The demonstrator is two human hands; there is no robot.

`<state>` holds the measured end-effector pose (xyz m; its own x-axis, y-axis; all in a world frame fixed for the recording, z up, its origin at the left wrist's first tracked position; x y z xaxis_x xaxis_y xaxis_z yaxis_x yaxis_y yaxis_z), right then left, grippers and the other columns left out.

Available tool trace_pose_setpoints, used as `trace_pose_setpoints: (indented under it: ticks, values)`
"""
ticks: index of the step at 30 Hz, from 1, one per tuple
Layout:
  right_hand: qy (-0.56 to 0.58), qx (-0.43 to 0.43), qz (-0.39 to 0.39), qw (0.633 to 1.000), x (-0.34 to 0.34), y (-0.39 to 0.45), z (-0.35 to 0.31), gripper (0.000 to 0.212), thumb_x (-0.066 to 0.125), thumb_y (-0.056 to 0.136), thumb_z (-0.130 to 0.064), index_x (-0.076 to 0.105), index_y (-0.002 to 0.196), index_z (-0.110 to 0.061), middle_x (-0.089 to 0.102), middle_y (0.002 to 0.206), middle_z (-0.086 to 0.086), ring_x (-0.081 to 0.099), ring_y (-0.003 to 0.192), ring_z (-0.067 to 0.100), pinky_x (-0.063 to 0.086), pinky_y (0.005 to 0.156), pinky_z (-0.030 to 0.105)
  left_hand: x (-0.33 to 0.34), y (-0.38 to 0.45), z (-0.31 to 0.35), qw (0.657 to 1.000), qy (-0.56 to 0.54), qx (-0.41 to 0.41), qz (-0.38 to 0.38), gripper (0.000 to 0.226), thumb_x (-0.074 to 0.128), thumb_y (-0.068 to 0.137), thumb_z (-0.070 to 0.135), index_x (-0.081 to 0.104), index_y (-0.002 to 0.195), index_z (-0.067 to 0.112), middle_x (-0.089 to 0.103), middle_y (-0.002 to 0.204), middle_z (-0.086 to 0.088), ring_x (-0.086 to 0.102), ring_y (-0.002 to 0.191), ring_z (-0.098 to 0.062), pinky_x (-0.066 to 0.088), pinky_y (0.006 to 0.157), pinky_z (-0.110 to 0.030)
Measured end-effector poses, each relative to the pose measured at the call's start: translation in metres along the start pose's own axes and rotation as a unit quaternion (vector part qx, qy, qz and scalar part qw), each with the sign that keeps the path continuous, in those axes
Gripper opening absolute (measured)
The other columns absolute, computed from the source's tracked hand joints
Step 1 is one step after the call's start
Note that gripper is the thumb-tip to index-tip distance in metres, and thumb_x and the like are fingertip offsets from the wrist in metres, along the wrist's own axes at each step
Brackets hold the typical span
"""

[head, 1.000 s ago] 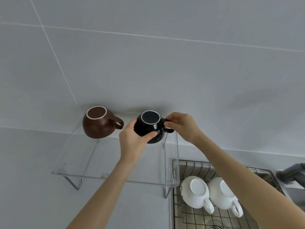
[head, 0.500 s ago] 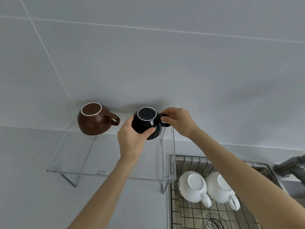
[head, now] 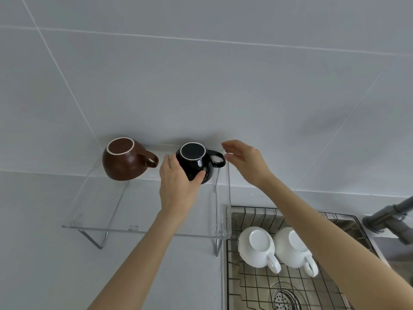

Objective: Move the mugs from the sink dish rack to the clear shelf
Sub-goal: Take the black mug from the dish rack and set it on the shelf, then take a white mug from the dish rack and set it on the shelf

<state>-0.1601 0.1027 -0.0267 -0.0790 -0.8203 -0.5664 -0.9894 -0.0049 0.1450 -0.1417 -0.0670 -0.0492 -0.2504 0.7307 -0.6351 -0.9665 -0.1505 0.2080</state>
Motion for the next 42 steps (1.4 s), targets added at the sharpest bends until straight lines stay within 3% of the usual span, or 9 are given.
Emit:
trace_pose_setpoints:
  ticks: [4, 8, 11, 14, 19, 27, 32, 36, 42]
  values:
    - [0.045, 0.032, 0.07, 0.996, -0.038, -0.037, 0.016, 0.018, 0.057, 0.086, -0.009, 0.067, 0.095, -0.021, 0.067, 0.095, -0.007, 0.061, 0.086, -0.003, 0.042, 0.075, -0.002, -0.003, -0.02, 0.03, 0.983, 0.105, 0.147, 0.033, 0.066, 0.069, 0.073, 0.024, 0.038, 0.127, 0.001, 0.034, 0.141, -0.025, 0.032, 0.132, -0.04, 0.038, 0.105, -0.049]
    - [0.076, 0.095, 0.094, 0.988, -0.063, -0.089, 0.041, 0.019, 0.058, 0.085, -0.011, 0.065, 0.087, -0.028, 0.07, 0.088, -0.002, 0.066, 0.087, 0.012, 0.052, 0.084, 0.025, 0.012, -0.06, 0.07, 0.934, 0.098, 0.343, 0.015, 0.038, 0.065, 0.073, 0.016, 0.055, 0.108, 0.003, 0.051, 0.128, -0.024, 0.045, 0.124, -0.038, 0.04, 0.102, -0.044]
    - [0.06, 0.151, 0.076, 0.984, -0.068, -0.129, 0.066, 0.015, 0.056, 0.085, -0.009, 0.066, 0.092, -0.018, 0.072, 0.09, 0.01, 0.067, 0.088, 0.025, 0.054, 0.083, 0.036, 0.034, -0.099, 0.085, 0.91, 0.071, 0.404, -0.057, 0.03, 0.062, 0.073, 0.013, 0.058, 0.102, 0.007, 0.059, 0.121, -0.017, 0.05, 0.118, -0.028, 0.049, 0.091, -0.036]
    - [0.013, 0.21, 0.047, 0.977, -0.06, -0.163, 0.1, 0.018, 0.059, 0.082, -0.009, 0.068, 0.098, -0.01, 0.071, 0.091, 0.008, 0.065, 0.084, 0.018, 0.052, 0.085, 0.034, 0.061, -0.129, 0.084, 0.908, 0.057, 0.375, -0.176, 0.034, 0.064, 0.074, 0.012, 0.059, 0.106, 0.007, 0.06, 0.119, -0.012, 0.057, 0.11, -0.027, 0.055, 0.082, -0.037]
    - [-0.012, 0.291, 0.0, 0.957, -0.03, -0.196, 0.144, 0.021, 0.059, 0.084, -0.014, 0.066, 0.104, -0.01, 0.069, 0.1, 0.006, 0.061, 0.091, 0.014, 0.044, 0.082, 0.025, 0.12, -0.141, 0.047, 0.864, 0.181, 0.226, -0.411, 0.069, 0.06, 0.08, 0.017, 0.023, 0.138, 0.008, 0.028, 0.148, -0.007, 0.025, 0.136, -0.021, 0.032, 0.107, -0.036]
    - [-0.029, 0.322, -0.017, 0.946, 0.015, -0.206, 0.179, 0.04, 0.064, 0.081, -0.025, 0.054, 0.116, -0.007, 0.065, 0.111, 0.01, 0.059, 0.103, 0.023, 0.047, 0.089, 0.032, 0.167, -0.131, 0.007, 0.859, 0.2, 0.146, -0.448, 0.095, 0.07, 0.072, 0.007, 0.005, 0.142, 0.008, 0.008, 0.155, -0.014, 0.012, 0.142, -0.025, 0.021, 0.113, -0.035]
    - [0.004, 0.316, 0.021, 0.948, 0.023, -0.205, 0.183, 0.016, 0.059, 0.084, -0.017, 0.062, 0.091, -0.003, 0.062, 0.079, 0.007, 0.054, 0.074, 0.022, 0.04, 0.06, 0.024, 0.179, -0.127, -0.005, 0.865, 0.186, 0.116, -0.452, 0.09, 0.069, 0.073, 0.006, 0.011, 0.142, 0.009, 0.013, 0.154, -0.013, 0.016, 0.141, -0.026, 0.02, 0.114, -0.036]
    - [0.059, 0.327, 0.055, 0.941, 0.024, -0.208, 0.186, 0.013, 0.062, 0.082, -0.016, 0.063, 0.088, -0.004, 0.07, 0.087, 0.017, 0.062, 0.082, 0.028, 0.049, 0.075, 0.037, 0.18, -0.123, -0.011, 0.871, 0.172, 0.111, -0.447, 0.092, 0.072, 0.069, 0.008, 0.015, 0.141, 0.01, 0.019, 0.153, -0.011, 0.021, 0.14, -0.025, 0.023, 0.113, -0.038]
    - [0.092, 0.332, 0.081, 0.935, 0.017, -0.21, 0.184, 0.013, 0.065, 0.08, -0.016, 0.065, 0.09, -0.007, 0.071, 0.087, 0.012, 0.066, 0.087, 0.025, 0.052, 0.078, 0.033, 0.174, -0.122, -0.007, 0.881, 0.137, 0.107, -0.441, 0.091, 0.074, 0.068, 0.012, 0.019, 0.141, 0.011, 0.023, 0.152, -0.01, 0.024, 0.138, -0.025, 0.023, 0.112, -0.035]
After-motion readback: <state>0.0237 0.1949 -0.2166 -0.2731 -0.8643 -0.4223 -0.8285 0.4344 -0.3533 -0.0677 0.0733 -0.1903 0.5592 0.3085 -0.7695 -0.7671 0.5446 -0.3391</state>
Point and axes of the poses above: each hand's wrist, its own y-axis towards the middle knuckle, its own x-axis out of the palm, z = x × y, the point moved 2 cm from there along y, towards the middle knuckle
